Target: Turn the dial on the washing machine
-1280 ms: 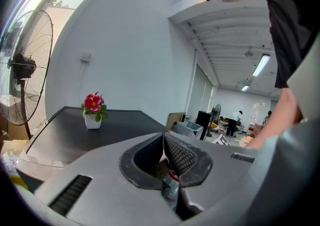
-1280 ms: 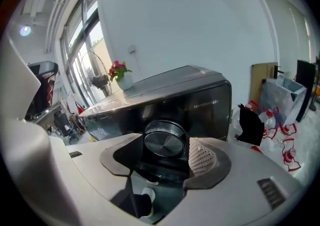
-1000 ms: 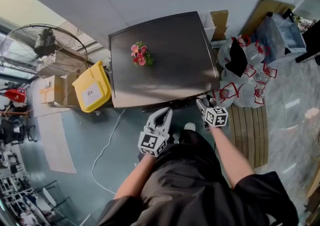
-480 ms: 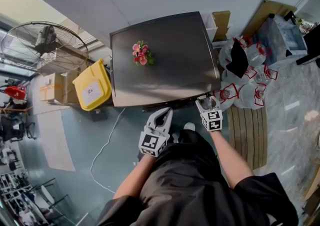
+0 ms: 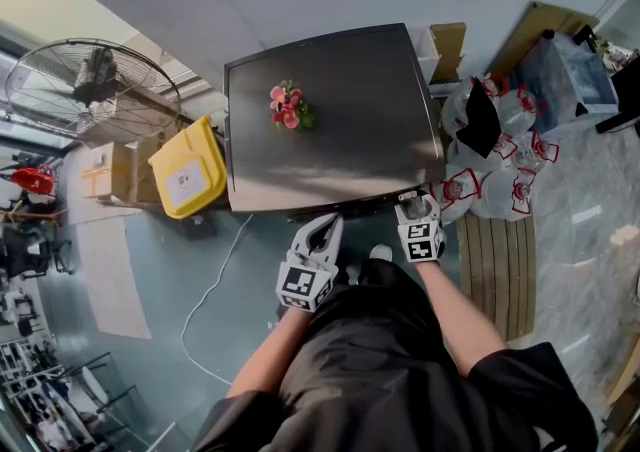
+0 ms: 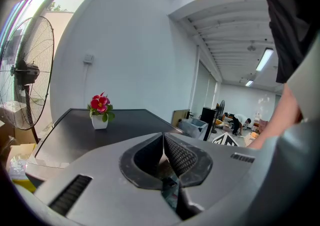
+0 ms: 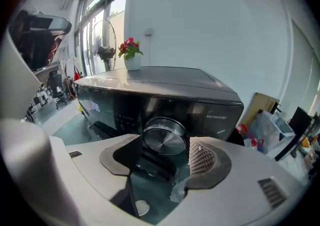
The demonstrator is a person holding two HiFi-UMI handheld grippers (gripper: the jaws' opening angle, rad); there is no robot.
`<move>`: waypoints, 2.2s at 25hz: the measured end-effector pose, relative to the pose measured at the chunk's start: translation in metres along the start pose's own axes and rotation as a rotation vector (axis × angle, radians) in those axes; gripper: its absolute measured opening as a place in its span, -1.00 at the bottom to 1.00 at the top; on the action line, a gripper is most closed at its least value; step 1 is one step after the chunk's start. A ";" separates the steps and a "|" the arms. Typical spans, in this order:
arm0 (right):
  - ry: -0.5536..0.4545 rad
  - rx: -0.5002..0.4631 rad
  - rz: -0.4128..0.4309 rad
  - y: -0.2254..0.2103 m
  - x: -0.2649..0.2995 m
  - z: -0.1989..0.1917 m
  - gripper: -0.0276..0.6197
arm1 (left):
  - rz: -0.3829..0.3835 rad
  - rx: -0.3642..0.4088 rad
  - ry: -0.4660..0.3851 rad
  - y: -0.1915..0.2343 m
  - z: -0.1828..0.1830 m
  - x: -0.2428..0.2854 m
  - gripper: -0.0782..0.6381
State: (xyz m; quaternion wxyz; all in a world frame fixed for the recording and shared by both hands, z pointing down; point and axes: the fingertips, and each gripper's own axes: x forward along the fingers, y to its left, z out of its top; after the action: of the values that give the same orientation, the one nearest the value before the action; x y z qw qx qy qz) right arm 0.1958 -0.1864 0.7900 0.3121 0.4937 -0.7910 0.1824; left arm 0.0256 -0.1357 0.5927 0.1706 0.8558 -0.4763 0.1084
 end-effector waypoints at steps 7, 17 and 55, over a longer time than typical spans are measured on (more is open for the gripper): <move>-0.019 0.190 0.077 -0.003 -0.001 0.000 -0.12 | 0.002 -0.027 -0.009 0.003 0.000 0.001 -0.76; -0.074 0.488 0.229 -0.009 0.000 0.002 -0.12 | -0.003 -0.034 0.025 0.002 -0.011 0.009 -0.76; -0.105 0.617 0.214 -0.011 -0.003 -0.001 -0.12 | -0.002 -0.043 0.005 0.006 -0.012 -0.005 -0.76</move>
State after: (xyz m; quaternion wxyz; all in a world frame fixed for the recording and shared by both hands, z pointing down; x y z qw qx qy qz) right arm 0.2068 -0.1889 0.7885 0.0858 0.4878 -0.7607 0.4196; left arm 0.0177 -0.1299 0.6030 0.1902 0.8521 -0.4772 0.1003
